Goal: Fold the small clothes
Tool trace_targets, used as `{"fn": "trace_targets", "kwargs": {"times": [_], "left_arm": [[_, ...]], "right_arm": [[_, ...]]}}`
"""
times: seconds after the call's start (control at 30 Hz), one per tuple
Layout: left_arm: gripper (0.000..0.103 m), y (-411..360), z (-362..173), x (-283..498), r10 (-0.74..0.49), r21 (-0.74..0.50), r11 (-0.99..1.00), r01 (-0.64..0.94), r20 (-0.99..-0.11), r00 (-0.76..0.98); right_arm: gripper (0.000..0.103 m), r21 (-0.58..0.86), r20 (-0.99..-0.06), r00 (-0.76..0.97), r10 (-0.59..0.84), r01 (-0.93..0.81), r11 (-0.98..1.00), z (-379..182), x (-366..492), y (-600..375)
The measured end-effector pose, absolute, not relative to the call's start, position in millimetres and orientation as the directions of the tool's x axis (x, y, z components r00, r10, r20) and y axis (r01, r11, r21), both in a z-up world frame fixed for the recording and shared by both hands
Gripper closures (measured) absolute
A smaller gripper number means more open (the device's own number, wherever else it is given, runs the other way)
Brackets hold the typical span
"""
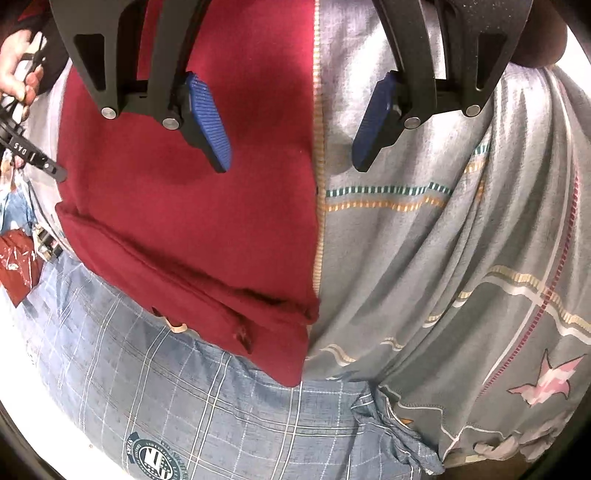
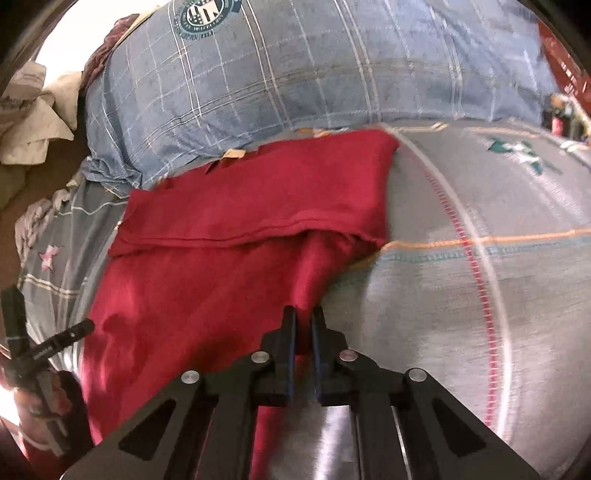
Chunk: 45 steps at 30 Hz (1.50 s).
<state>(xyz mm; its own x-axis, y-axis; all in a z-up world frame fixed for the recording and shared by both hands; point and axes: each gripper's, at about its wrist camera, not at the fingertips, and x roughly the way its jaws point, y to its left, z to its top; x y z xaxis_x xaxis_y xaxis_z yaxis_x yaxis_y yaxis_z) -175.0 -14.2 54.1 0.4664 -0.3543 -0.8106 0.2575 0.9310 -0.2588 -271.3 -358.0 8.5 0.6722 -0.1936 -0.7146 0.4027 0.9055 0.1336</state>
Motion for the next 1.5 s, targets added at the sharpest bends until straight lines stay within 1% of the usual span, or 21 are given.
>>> {"fn": "trace_targets", "kwargs": {"times": [0.07, 0.3, 0.33, 0.4, 0.43, 0.47, 0.53, 0.63, 0.67, 0.7, 0.77, 0.87, 1.03, 1.07, 1.13, 1.17, 1.2, 1.23, 1.27, 1.37, 1.5], "left_arm": [[0.035, -15, 53, -179, -0.336, -0.236, 0.937, 0.258, -0.811, 0.480], [0.034, -22, 53, -186, -0.297, -0.173, 0.944, 0.281, -0.815, 0.498], [0.034, -21, 53, -186, -0.298, -0.173, 0.944, 0.281, -0.814, 0.499], [0.033, -21, 53, -186, -0.300, -0.174, 0.943, 0.283, -0.813, 0.500], [0.032, -21, 53, -186, -0.302, -0.175, 0.942, 0.285, -0.812, 0.499], [0.032, -20, 53, -186, -0.304, -0.176, 0.942, 0.287, -0.811, 0.499], [0.031, -21, 52, -187, -0.302, -0.172, 0.942, 0.289, -0.811, 0.501], [0.031, -20, 52, -187, -0.299, -0.167, 0.942, 0.292, -0.812, 0.501], [0.031, -20, 52, -187, -0.300, -0.168, 0.941, 0.292, -0.813, 0.500], [0.031, -20, 53, -188, -0.301, -0.170, 0.941, 0.292, -0.813, 0.498], [0.031, -18, 54, -190, -0.309, -0.182, 0.940, 0.290, -0.816, 0.488], [0.031, -11, 59, -198, -0.340, -0.217, 0.930, 0.296, -0.814, 0.471], [0.031, -2, 66, -212, -0.349, -0.215, 0.924, 0.316, -0.812, 0.468], [0.031, 0, 67, -216, -0.355, -0.219, 0.921, 0.323, -0.812, 0.462], [0.031, 4, 69, -223, -0.378, -0.238, 0.910, 0.339, -0.810, 0.447], [0.031, 7, 70, -228, -0.403, -0.259, 0.899, 0.354, -0.806, 0.434], [0.031, 10, 71, -231, -0.419, -0.273, 0.891, 0.362, -0.803, 0.423], [0.031, 14, 71, -236, -0.430, -0.284, 0.885, 0.369, -0.802, 0.415], [0.031, 16, 71, -238, -0.436, -0.291, 0.882, 0.371, -0.802, 0.407], [0.031, 25, 72, -248, -0.426, -0.280, 0.885, 0.372, -0.810, 0.404], [0.031, 34, 73, -254, -0.425, -0.282, 0.886, 0.367, -0.812, 0.400]], "right_arm": [[0.097, 0.114, -0.709, 0.671, -0.218, 0.414, 0.903, 9, -277, -360], [0.096, 0.113, -0.725, 0.654, -0.214, 0.421, 0.900, 9, -276, -360], [0.089, 0.135, -0.726, 0.657, -0.202, 0.425, 0.895, 11, -279, -360], [0.083, 0.168, -0.726, 0.663, -0.184, 0.429, 0.887, 13, -284, -360], [0.063, 0.192, -0.724, 0.671, -0.160, 0.419, 0.888, 14, -287, -359], [0.046, 0.220, -0.725, 0.676, -0.127, 0.403, 0.889, 12, -291, -357], [0.046, 0.221, -0.739, 0.666, -0.100, 0.380, 0.898, 7, -295, -348], [0.053, 0.194, -0.754, 0.651, -0.086, 0.346, 0.918, -4, -298, -332], [0.066, 0.189, -0.757, 0.649, -0.081, 0.336, 0.923, -8, -298, -328], [0.072, 0.172, -0.754, 0.651, -0.092, 0.331, 0.928, -10, -298, -325], [0.093, 0.113, -0.748, 0.648, -0.146, 0.341, 0.933, -11, -298, -323], [0.094, 0.133, -0.749, 0.647, -0.143, 0.359, 0.924, -9, -304, -331], [0.094, 0.144, -0.745, 0.653, -0.131, 0.350, 0.926, -3, -316, -330], [0.089, 0.149, -0.744, 0.656, -0.129, 0.351, 0.925, -2, -319, -329], [0.085, 0.197, -0.741, 0.666, -0.085, 0.337, 0.921, 2, -326, -328], [0.073, 0.230, -0.741, 0.669, -0.048, 0.320, 0.919, 3, -329, -327], [0.065, 0.259, -0.744, 0.668, -0.009, 0.302, 0.917, 3, -331, -325], [0.053, 0.286, -0.751, 0.659, 0.037, 0.275, 0.918, 2, -334, -321], [0.051, 0.307, -0.763, 0.640, 0.092, 0.233, 0.923, -1, -339, -314], [0.051, 0.298, -0.815, 0.560, 0.152, 0.178, 0.938, -15, -351, -293], [0.049, 0.332, -0.867, 0.454, 0.205, 0.222, 0.917, -48, -365, -281]]}}
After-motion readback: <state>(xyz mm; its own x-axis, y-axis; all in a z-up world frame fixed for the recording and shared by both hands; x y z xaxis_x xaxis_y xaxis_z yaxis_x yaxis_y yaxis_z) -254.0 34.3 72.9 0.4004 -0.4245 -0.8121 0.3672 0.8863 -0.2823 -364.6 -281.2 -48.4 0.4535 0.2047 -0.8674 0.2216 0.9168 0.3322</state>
